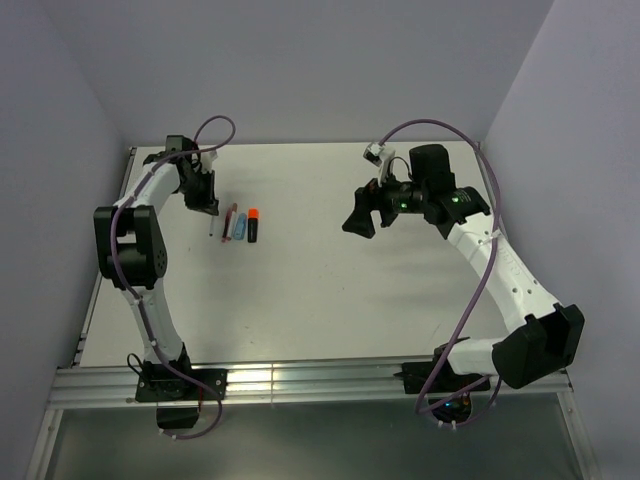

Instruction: Insert the pens into the pen caps

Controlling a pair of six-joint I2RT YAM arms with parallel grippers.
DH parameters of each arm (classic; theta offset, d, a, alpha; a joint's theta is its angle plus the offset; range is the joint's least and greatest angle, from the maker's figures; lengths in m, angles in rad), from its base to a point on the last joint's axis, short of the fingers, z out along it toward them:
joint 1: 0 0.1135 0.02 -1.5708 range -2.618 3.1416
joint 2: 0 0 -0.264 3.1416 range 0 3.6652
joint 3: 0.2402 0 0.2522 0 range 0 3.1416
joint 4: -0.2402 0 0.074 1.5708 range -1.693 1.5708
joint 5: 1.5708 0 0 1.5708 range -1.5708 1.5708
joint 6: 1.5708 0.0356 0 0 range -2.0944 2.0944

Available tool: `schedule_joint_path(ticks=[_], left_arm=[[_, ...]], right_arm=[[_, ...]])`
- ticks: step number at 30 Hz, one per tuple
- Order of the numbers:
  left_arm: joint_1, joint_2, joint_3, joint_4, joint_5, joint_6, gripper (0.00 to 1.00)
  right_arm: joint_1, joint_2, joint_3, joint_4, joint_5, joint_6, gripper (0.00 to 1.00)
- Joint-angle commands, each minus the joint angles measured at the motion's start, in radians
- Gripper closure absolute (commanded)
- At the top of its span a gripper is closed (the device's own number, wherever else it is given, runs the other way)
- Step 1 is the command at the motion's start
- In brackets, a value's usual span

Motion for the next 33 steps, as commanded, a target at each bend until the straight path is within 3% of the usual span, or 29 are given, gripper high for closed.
schedule_joint_path(ticks=[1, 19, 33], left_arm=[[-0.004, 0.037, 0.079, -0.004, 0.006, 0.022, 0.99], [-0.004, 0.149, 0.073, 0.025, 0.030, -0.058, 0.90], [-0.004, 0.125, 0.082, 0.008, 0.026, -0.064, 0.73]], right_arm=[[-0.005, 0.020, 0.060, -0.011, 0.001, -0.012, 0.04], [-0.005, 0.055, 0.085, -0.028, 0.009, -0.015, 0.04], [-0.005, 0.055, 0.096, -0.054, 0.026, -0.034, 0.03]])
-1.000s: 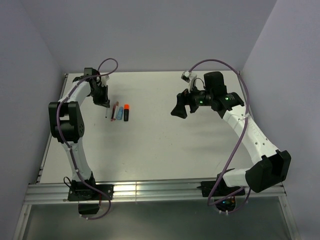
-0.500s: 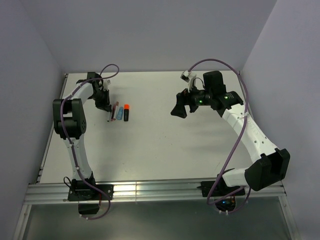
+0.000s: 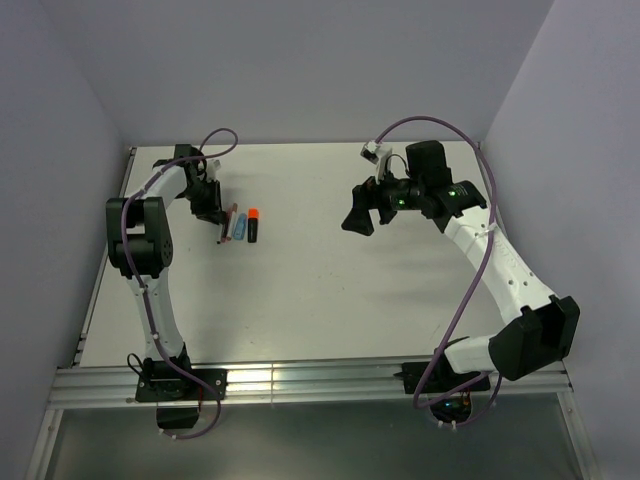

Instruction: Insert the pens into the pen caps

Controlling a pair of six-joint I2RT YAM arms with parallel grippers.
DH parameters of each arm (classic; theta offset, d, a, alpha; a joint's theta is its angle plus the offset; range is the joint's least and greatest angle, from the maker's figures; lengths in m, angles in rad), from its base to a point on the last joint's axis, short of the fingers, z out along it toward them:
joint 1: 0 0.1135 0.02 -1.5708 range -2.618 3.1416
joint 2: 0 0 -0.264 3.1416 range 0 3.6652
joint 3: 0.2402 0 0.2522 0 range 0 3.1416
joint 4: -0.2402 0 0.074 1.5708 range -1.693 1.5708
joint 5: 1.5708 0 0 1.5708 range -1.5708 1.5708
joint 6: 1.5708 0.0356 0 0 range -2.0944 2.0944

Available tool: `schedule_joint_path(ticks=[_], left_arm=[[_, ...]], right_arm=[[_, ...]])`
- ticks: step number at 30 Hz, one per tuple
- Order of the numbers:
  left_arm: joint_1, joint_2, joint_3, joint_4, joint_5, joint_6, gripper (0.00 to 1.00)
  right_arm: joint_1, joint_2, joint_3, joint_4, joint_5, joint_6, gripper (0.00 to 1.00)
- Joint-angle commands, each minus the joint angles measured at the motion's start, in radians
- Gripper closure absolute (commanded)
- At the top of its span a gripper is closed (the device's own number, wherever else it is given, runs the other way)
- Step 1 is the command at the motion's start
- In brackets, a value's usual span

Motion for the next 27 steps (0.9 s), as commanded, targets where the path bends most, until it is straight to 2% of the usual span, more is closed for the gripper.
schedule_joint_path(ticks=[1, 7, 10, 12, 13, 16, 21, 24, 27], left_arm=[[-0.002, -0.040, 0.031, 0.000, 0.016, -0.009, 0.73], [-0.002, -0.119, 0.058, -0.021, 0.019, -0.011, 0.68], [-0.002, -0.211, 0.069, -0.012, 0.021, 0.007, 0.61], [-0.002, -0.262, 0.071, 0.003, 0.022, 0.009, 0.44], [-0.002, -0.308, 0.066, 0.014, 0.038, 0.006, 0.26], [-0.002, -0.404, 0.048, 0.029, 0.091, 0.020, 0.01], [-0.042, -0.530, -0.009, 0.048, 0.128, 0.061, 0.00], [-0.077, -0.667, -0.104, 0.092, 0.119, 0.095, 0.00], [-0.088, -0.769, -0.249, 0.138, 0.156, 0.090, 0.00]], right_arm=[[-0.005, -0.003, 0.049, -0.007, 0.016, -0.023, 0.02], [-0.015, -0.006, 0.060, -0.018, 0.034, -0.026, 0.00], [-0.042, -0.010, 0.063, -0.018, 0.031, -0.018, 0.00], [-0.064, -0.013, 0.061, -0.016, 0.025, -0.013, 0.00], [-0.086, -0.013, 0.058, -0.013, 0.025, -0.013, 0.00], [-0.125, -0.019, 0.031, -0.006, 0.031, -0.013, 0.00], [-0.275, -0.011, -0.005, 0.014, 0.015, 0.046, 0.00], [-0.388, -0.031, -0.051, 0.019, -0.015, 0.047, 0.00], [-0.403, -0.116, -0.162, 0.086, 0.042, 0.037, 0.00]])
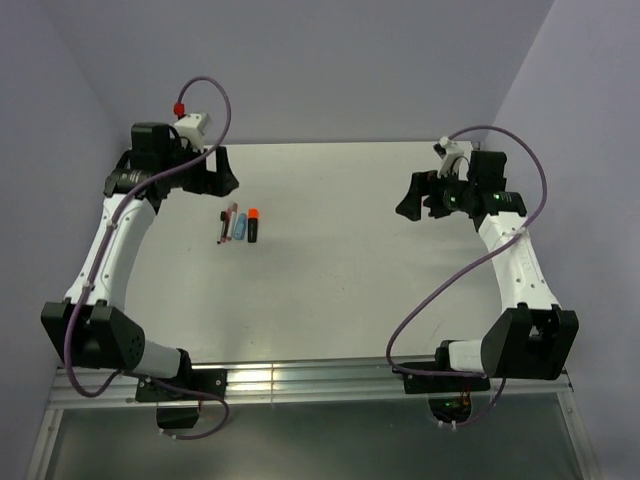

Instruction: Insert the pens into the pen caps

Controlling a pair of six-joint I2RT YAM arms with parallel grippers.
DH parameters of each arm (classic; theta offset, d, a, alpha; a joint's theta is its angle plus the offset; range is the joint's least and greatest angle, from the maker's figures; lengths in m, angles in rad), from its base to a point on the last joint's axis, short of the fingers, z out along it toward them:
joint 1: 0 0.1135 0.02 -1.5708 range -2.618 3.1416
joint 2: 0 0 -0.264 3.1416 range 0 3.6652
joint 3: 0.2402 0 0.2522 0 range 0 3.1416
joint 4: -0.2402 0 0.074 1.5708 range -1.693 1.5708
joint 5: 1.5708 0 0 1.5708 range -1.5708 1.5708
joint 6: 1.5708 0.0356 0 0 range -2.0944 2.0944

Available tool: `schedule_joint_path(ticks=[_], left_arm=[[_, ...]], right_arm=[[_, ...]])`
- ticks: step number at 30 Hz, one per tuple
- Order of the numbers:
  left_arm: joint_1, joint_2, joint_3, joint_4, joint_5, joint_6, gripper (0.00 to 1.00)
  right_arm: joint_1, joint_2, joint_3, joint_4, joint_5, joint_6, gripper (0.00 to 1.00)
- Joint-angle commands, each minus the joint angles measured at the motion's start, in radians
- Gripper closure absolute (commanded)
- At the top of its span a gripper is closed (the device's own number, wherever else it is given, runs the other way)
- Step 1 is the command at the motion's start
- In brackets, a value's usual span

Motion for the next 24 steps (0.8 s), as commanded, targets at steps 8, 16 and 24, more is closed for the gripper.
schedule_joint_path(ticks=[8, 16, 24], left_arm=[[-0.012, -0.245, -0.379, 0.089, 0.073, 0.030, 0.01], [-0.014, -0.283, -0.412, 0.087, 0.044, 0.018, 0.00], [-0.040, -0.274, -0.380, 0.101, -0.014, -0.039, 0.00]], right_arm=[[-0.012, -0.241, -0.317, 0.126, 0.048, -0.033, 0.00], [-0.009, -0.285, -0.375, 0.138, 0.020, -0.049, 0.00], [-0.005, -0.278, -0.374, 0.138, 0.015, -0.049, 0.00]])
